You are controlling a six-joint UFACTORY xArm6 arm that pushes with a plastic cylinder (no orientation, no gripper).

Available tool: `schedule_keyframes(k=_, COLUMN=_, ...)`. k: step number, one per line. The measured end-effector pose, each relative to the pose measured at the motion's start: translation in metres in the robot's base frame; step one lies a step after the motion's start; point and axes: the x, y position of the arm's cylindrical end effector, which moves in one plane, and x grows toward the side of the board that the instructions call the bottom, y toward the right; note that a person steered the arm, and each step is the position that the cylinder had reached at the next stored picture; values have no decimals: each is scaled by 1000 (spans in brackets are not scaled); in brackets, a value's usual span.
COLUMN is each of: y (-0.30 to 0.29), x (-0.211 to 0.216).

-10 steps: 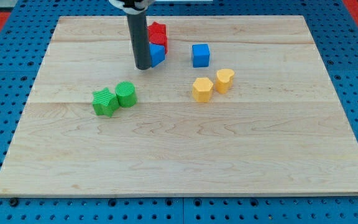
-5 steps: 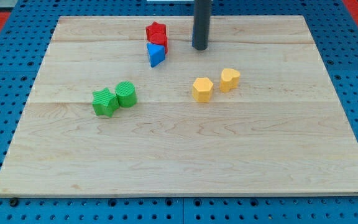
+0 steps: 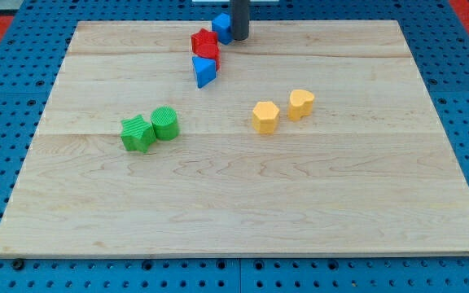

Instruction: Push the cube above the red blocks

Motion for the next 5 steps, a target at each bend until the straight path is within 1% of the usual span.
schedule_keyframes(k=1, y=39, x=-7)
schedule_keyframes(k=3, y=3, x=-29)
schedule_keyframes(k=4, y=-25, x=-28)
schedule_keyframes(k=5, y=-27, x=-30)
